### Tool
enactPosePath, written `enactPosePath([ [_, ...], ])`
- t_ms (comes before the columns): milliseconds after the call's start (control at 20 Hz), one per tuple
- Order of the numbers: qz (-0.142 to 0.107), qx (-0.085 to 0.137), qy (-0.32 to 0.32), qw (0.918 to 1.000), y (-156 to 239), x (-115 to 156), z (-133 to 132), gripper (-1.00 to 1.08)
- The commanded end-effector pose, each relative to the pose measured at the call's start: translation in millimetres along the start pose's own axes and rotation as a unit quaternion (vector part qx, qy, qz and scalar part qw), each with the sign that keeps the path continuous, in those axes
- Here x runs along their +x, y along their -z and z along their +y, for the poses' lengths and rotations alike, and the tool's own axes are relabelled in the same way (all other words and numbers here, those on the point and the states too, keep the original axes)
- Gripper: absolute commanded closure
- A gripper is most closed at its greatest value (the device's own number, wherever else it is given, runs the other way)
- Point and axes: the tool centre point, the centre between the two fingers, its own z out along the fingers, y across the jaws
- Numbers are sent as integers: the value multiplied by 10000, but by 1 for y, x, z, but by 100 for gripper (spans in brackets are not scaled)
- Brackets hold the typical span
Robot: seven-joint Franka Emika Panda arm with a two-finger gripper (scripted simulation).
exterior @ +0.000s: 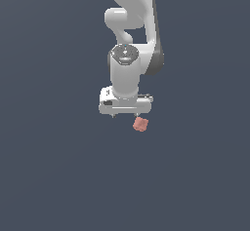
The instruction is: Pick up the object and move it to a goal position.
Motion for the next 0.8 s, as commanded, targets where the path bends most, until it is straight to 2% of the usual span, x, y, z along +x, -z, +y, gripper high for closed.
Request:
enactPosePath([
  [0, 0, 0, 0, 10000, 0, 0, 0, -92],
  [400, -110, 103, 65, 9999, -3, -3, 0, -92],
  [750, -104, 98, 26, 9999, -5, -3, -1, -92],
])
